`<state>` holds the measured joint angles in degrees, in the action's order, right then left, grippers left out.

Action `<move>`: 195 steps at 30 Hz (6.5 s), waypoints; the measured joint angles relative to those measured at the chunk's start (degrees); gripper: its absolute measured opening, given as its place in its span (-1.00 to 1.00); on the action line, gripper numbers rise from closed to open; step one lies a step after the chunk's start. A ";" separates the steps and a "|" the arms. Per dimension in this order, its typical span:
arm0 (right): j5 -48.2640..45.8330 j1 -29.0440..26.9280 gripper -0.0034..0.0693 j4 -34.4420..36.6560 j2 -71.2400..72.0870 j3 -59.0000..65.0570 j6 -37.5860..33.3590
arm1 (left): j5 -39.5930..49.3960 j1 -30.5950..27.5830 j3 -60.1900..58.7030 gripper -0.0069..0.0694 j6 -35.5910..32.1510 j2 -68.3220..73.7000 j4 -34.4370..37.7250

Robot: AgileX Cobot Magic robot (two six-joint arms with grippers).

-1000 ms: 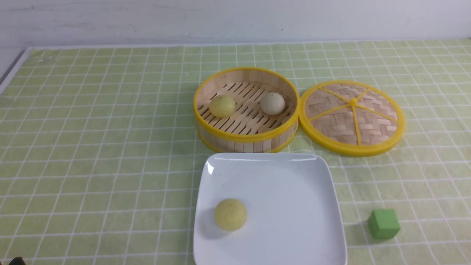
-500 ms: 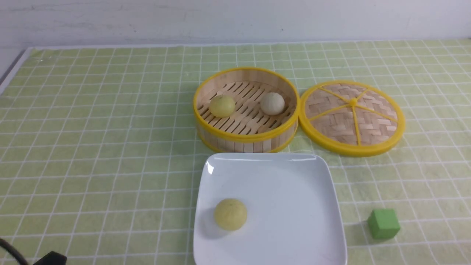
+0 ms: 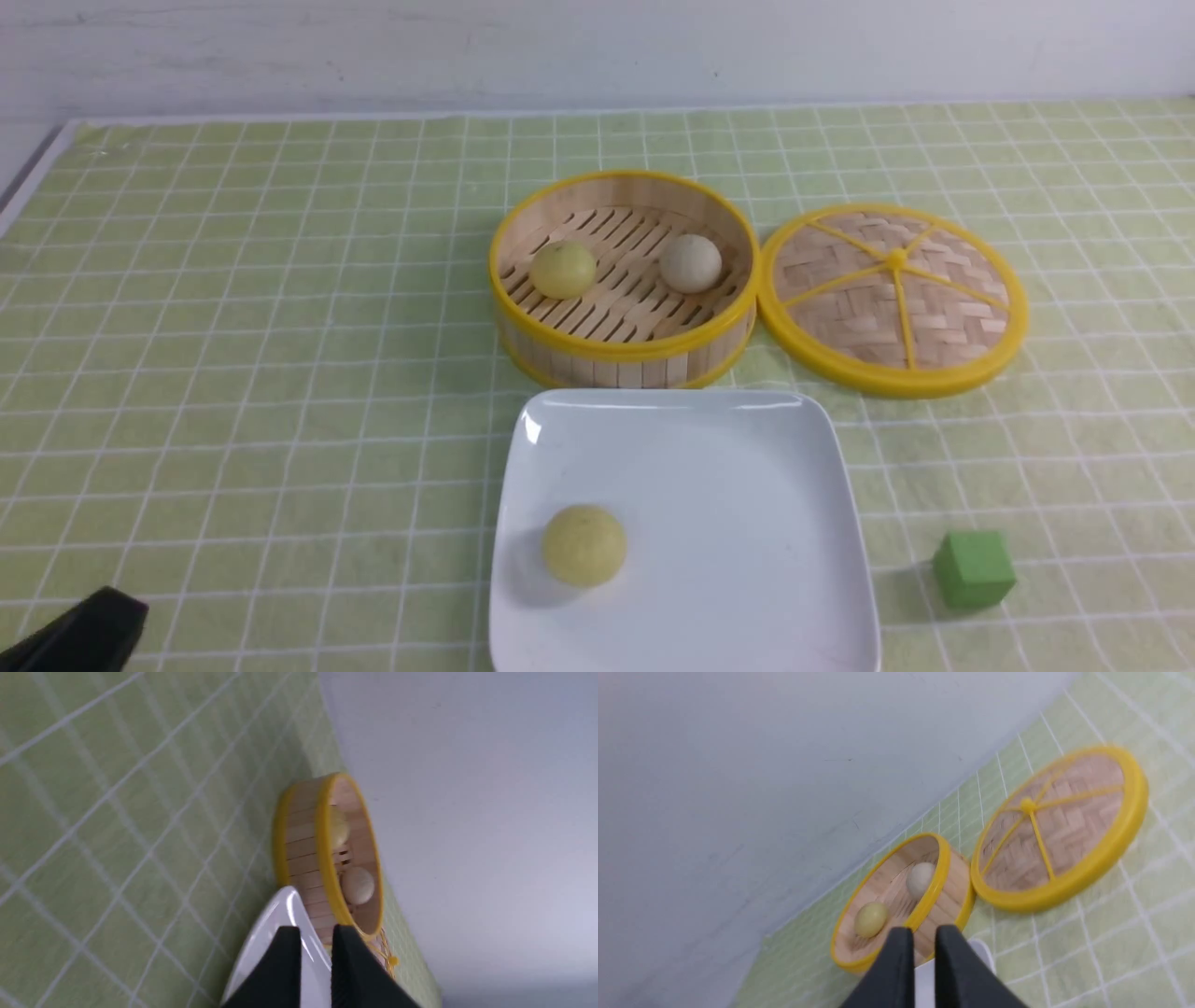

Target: Put the steamed buns into the plate on the green tablecloth.

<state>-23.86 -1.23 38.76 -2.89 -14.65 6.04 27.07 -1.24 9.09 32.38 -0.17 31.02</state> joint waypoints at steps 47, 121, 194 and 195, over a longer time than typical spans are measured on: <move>-26.33 23.38 0.30 -23.86 -132.59 -110.28 -14.40 | 29.70 0.00 32.69 -0.11 -29.50 65.50 -8.62; -36.75 34.79 -0.94 -41.22 -42.73 -28.20 0.32 | 30.93 14.86 66.07 -0.81 -33.94 88.40 -8.88; -28.19 34.79 -0.95 -24.70 -20.22 -16.40 -5.22 | 37.94 33.54 87.35 0.32 -24.93 118.13 -19.92; -28.91 34.79 -0.95 -24.95 -17.64 -16.75 -5.31 | 38.06 33.54 87.94 0.34 -24.93 118.13 -19.92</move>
<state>-52.77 33.56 13.82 -20.53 -31.40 0.73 65.13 32.31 97.03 7.45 117.96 11.10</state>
